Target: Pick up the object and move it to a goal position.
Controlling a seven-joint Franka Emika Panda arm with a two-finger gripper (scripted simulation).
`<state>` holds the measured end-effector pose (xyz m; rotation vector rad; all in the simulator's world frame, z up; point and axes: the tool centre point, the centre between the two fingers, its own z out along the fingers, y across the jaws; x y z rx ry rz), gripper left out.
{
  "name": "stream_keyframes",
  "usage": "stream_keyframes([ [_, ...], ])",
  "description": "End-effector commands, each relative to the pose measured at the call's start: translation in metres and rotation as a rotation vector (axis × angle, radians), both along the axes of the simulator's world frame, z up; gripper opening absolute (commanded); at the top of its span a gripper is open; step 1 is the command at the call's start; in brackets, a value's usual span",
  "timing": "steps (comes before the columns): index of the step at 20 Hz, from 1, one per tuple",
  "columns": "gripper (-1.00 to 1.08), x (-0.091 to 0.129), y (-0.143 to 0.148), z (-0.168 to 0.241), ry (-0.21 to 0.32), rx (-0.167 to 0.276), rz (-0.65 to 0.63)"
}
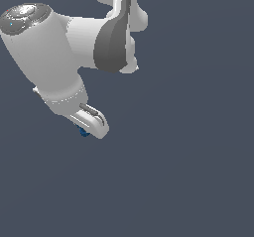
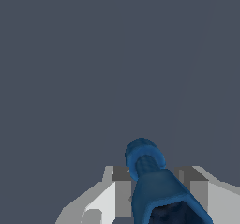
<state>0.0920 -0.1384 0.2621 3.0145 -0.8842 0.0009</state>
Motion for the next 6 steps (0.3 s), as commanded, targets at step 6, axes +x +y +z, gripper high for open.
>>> stream_keyframes([
  [6, -1.0, 0.0035, -0.0043, 0.007, 0.001, 0.0, 0.001],
])
